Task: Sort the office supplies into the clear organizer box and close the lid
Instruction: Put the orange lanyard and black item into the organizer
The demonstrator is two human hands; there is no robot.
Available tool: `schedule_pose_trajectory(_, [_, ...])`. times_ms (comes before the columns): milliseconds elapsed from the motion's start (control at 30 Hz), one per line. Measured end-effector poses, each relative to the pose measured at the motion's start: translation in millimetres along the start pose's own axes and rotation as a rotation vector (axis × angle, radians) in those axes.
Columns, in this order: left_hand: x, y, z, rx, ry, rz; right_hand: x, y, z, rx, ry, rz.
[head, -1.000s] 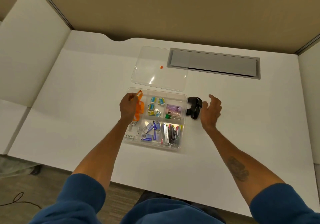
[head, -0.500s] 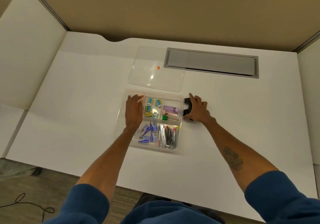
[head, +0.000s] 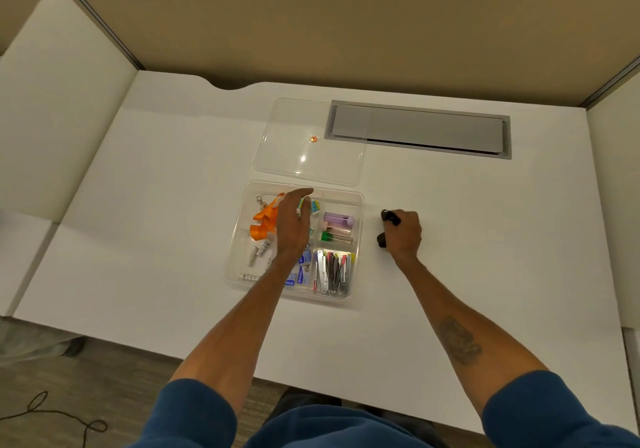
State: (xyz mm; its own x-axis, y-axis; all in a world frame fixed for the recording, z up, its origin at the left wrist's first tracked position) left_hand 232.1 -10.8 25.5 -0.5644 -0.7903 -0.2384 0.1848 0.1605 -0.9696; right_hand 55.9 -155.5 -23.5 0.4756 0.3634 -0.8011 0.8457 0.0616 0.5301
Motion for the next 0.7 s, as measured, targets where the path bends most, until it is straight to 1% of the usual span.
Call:
schedule_pose_trajectory(67, [10.4,-5.8,-1.5,-0.057,0.034,-0.069,-9.9,15.1,0.0,0.016,-0.051,0.108])
schedule_pose_trajectory(133, [20.3,-14.0,-3.3,-0.142,0.058,-0.177,-19.4,38.6,-4.1,-0.025,-0.057,0.230])
schedule_pose_trajectory(200, [29.3,-25.2,-5.4,-0.262,0.099,-0.372,-25.4,65.1,-11.9,-0.078,-0.031,0.339])
schedule_pose_trajectory(267, [36.1,-34.8,-5.2,-0.482,0.127,-0.655,-25.5,90.5,-22.9,-0.155,0.003,0.418])
schedule_pose_trajectory(333, [37.4,-42.8,-4.9,-0.711,0.147,-0.900,-19.5,111.5,-35.7,-0.245,0.028,0.438])
schedule_pose_trajectory(400, [34.1,-43.2,-4.5,-0.821,0.174,-1.124,-10.0,127.2,-48.4,-0.385,0.013,0.359])
schedule_pose_trajectory(467, [24.7,-39.7,-4.6,-0.855,0.143,-1.274,1.9,136.3,-60.7,-0.546,-0.007,0.213])
schedule_pose_trajectory(533, [12.6,-37.0,-3.7,-0.846,0.117,-1.287,13.2,141.9,-71.3,-0.651,0.012,0.012])
schedule_pose_trajectory(600, [-2.2,-34.5,-2.8,-0.819,0.108,-1.252,23.7,146.2,-79.4,-0.702,0.038,-0.209])
schedule_pose_trajectory(667, [-19.1,-27.5,-1.6,-0.819,0.008,-1.185,34.3,149.4,-84.0,-0.743,0.051,-0.343])
schedule_pose_trajectory(700, [-27.5,-21.7,-0.4,-0.810,-0.052,-1.156,39.3,151.5,-84.7,-0.756,0.097,-0.383])
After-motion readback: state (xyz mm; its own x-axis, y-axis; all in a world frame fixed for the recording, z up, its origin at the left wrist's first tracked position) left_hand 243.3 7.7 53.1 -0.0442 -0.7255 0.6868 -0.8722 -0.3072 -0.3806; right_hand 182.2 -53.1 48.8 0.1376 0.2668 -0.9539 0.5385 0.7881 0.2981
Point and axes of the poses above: each hand's wrist, its own z-axis towards the middle knuckle, its own x-axis out of the palm, y = z × x, the point moved 1 cm from there along z, towards the middle knuckle, and after that the axes turned 14 degrees about -z, right-handed, at the moved point
